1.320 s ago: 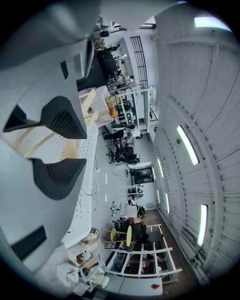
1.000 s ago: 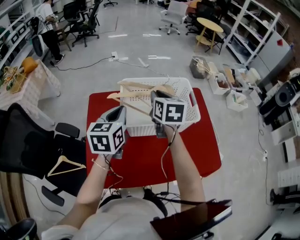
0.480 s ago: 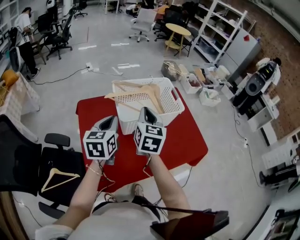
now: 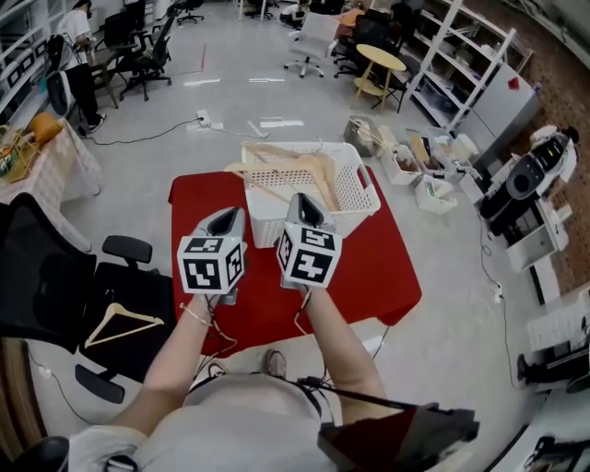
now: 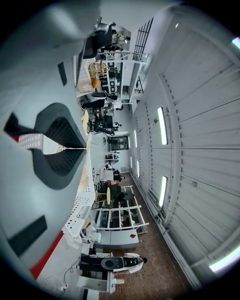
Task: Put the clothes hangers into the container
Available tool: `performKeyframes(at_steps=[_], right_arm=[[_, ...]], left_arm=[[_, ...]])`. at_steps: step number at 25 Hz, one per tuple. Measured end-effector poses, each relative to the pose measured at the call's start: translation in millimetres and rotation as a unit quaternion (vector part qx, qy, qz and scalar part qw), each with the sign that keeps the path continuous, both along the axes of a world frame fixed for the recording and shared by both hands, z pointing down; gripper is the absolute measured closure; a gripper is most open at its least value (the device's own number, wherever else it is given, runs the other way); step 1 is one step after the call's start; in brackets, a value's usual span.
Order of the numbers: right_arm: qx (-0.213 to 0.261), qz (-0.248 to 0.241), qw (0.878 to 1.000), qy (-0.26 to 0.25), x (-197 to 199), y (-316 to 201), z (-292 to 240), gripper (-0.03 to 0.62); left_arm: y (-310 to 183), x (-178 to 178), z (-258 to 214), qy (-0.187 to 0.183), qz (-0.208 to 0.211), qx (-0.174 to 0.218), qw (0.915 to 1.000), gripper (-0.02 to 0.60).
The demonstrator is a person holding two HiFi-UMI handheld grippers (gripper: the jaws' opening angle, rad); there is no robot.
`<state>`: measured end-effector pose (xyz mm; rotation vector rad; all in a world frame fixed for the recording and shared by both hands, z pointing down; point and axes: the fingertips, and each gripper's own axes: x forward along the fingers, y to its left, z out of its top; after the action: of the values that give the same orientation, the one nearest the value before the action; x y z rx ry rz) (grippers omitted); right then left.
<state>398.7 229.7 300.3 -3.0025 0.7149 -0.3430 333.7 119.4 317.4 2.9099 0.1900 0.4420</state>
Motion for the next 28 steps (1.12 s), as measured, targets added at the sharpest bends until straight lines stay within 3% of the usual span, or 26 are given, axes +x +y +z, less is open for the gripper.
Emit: performKeyframes(at_steps=[8, 22, 28], right_arm=[[-0.002, -0.038, 0.999, -0.004, 0, -15, 3, 0.574], [0.011, -0.059, 0.998, -0.011, -7, -10, 2, 0.574], [-0.001, -0.115, 0.993, -0.011, -24, -50, 6, 0.574]], left_arm=[[-5, -3, 3, -0.002, -0.025, 0.001, 0.9997, 0.581], [-1, -15, -1, -0.003, -0.049, -0.004, 0.9988, 0.581], [-25, -34, 9, -0.007, -0.089, -0.011, 0.9959, 0.581]])
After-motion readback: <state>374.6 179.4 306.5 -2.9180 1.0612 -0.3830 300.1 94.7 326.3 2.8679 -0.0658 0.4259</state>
